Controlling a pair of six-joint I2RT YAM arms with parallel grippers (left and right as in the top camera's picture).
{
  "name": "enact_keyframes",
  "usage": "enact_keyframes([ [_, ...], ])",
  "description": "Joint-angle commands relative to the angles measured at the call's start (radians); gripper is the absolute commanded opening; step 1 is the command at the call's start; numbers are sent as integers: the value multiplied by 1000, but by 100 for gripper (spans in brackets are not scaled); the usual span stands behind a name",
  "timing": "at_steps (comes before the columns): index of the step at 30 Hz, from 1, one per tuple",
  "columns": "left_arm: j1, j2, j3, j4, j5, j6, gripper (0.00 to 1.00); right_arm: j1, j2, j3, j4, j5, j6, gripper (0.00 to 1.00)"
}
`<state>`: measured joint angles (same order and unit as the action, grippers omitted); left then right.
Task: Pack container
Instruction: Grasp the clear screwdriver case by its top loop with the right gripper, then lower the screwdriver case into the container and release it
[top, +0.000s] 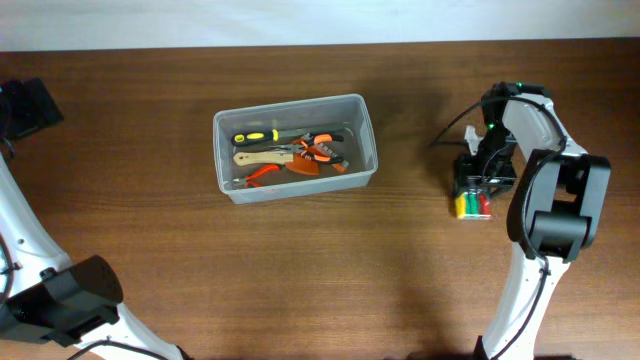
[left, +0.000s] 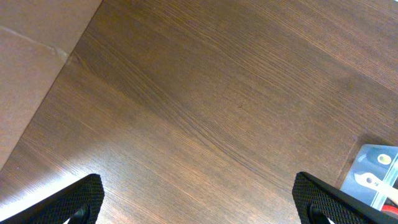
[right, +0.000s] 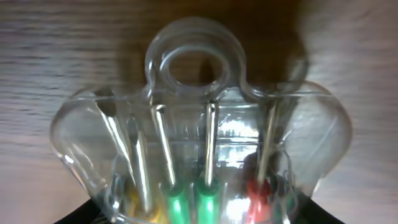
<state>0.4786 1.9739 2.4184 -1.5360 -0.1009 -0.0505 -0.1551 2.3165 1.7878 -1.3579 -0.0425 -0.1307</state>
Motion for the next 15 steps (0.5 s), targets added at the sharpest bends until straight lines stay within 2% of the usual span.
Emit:
enact_keyframes([
  [1, 2, -10, 2, 2, 7, -13, 99, 5, 49, -18, -9, -232, 131, 37],
  [10, 2, -10, 2, 2, 8, -13, 99, 77, -95, 99, -45, -317, 174, 27],
  [15, 2, -10, 2, 2, 8, -13, 99, 192, -221, 249, -61, -313, 196, 15],
])
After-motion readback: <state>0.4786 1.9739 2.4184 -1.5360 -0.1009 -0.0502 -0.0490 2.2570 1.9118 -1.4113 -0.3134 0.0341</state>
